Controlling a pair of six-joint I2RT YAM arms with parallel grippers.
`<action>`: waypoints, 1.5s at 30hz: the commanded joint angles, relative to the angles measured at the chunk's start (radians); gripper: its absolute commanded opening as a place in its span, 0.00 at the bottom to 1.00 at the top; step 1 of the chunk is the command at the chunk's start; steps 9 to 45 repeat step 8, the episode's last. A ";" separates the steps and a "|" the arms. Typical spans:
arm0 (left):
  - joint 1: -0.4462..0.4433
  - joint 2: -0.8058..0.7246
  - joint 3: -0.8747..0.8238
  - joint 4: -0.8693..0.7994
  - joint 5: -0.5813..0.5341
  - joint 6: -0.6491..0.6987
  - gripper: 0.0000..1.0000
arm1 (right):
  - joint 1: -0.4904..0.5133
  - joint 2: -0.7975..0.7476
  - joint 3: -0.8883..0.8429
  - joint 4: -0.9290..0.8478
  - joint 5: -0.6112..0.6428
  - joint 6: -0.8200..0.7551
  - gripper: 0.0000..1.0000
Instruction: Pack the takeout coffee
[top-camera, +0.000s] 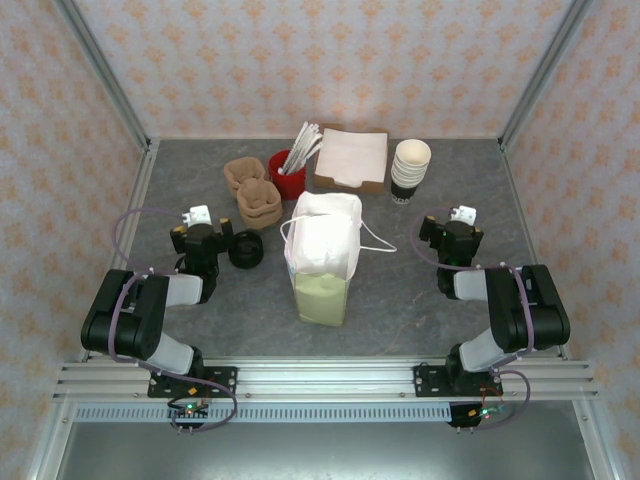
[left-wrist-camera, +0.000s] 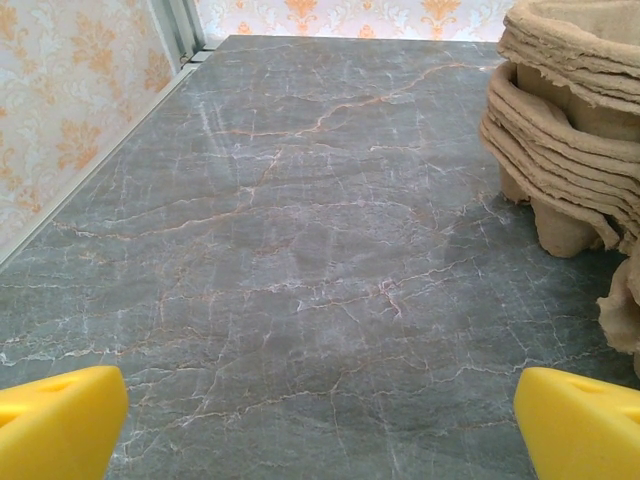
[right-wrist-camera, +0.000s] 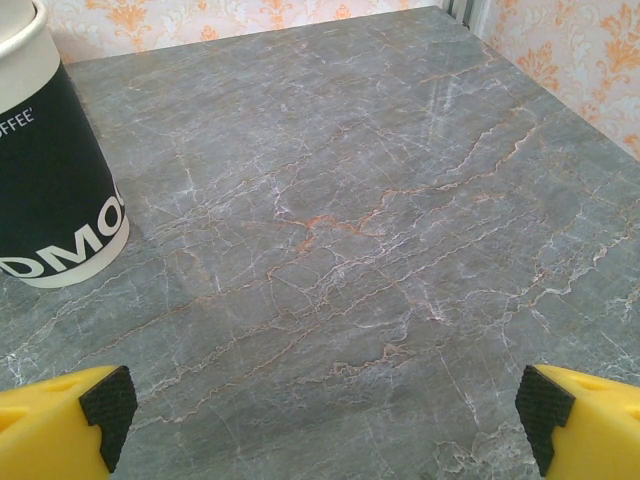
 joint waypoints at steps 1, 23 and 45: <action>-0.005 0.001 0.018 0.015 -0.029 -0.004 1.00 | -0.005 0.005 0.016 0.008 -0.001 0.000 0.99; -0.005 0.001 0.018 0.015 -0.029 -0.006 1.00 | -0.005 0.005 0.016 0.008 -0.001 0.001 0.99; -0.005 0.001 0.018 0.015 -0.029 -0.006 1.00 | -0.005 0.005 0.016 0.008 -0.001 0.001 0.99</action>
